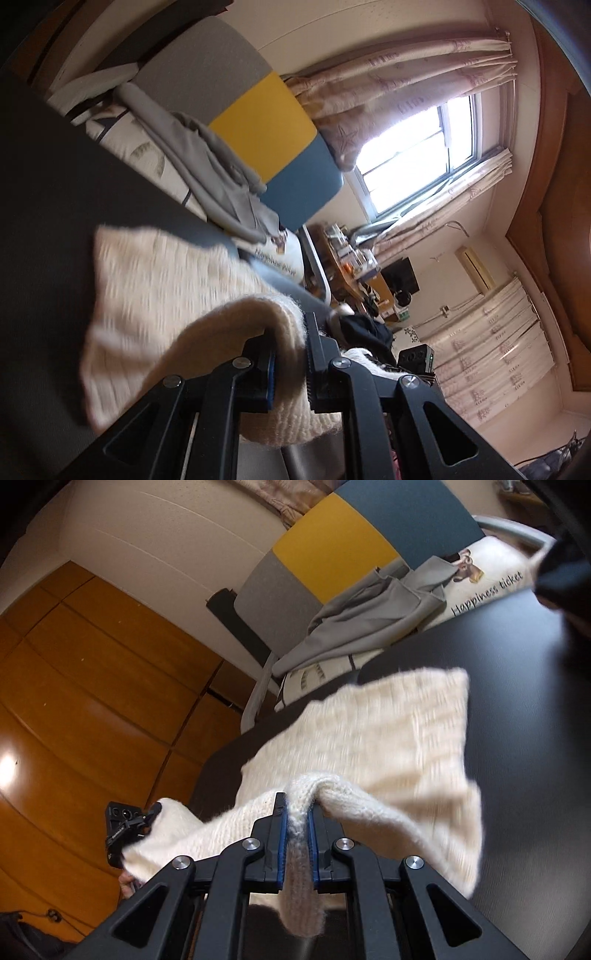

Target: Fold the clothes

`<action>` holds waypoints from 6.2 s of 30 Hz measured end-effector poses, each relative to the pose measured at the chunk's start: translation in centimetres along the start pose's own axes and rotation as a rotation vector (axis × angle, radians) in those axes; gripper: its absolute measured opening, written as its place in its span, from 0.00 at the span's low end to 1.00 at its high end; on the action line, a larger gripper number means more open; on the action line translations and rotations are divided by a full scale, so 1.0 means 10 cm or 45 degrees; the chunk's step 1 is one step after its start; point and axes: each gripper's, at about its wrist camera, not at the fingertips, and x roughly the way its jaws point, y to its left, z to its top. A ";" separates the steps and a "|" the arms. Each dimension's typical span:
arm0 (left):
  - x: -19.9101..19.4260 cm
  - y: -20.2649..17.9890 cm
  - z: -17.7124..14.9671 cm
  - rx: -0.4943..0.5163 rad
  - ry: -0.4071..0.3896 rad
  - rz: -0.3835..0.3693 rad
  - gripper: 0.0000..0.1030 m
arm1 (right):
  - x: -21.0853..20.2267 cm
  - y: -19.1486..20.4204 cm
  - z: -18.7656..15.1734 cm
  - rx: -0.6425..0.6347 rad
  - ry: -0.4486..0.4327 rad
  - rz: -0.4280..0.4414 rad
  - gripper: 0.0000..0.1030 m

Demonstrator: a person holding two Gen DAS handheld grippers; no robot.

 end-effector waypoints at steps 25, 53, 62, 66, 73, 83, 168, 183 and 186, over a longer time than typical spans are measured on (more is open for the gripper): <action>0.60 1.18 0.53 -0.275 -0.074 0.171 0.20 | 0.84 -1.03 0.76 0.216 0.055 0.048 0.60; -0.10 0.64 -1.58 0.137 0.417 0.526 0.15 | 0.32 -0.23 -1.11 -0.381 0.341 -0.509 0.70; -0.65 0.32 -1.84 0.038 0.272 0.306 0.26 | -0.62 -0.22 -1.61 -0.158 0.145 -0.254 0.71; -0.59 0.35 -1.63 -0.009 0.184 0.265 0.33 | -0.74 -0.20 -1.49 -0.072 0.005 -0.141 0.71; -0.45 0.49 -1.39 -0.075 0.152 0.279 0.42 | -0.41 -0.27 -1.37 0.033 0.020 -0.128 0.60; 0.00 0.51 -1.04 -0.037 0.188 0.352 0.51 | -0.07 -0.16 -1.27 -0.073 0.086 -0.195 0.29; 2.15 -1.39 -2.81 0.846 0.935 0.116 0.26 | -0.64 -0.78 -2.10 -0.161 0.844 0.065 0.56; 1.71 -1.34 -2.18 0.746 0.626 0.156 0.30 | -1.21 -0.39 -1.33 -0.230 0.151 -0.180 0.74; 1.77 -1.29 -2.14 0.761 0.618 0.188 0.30 | -0.92 -0.40 -1.02 -0.244 0.082 -0.277 0.77</action>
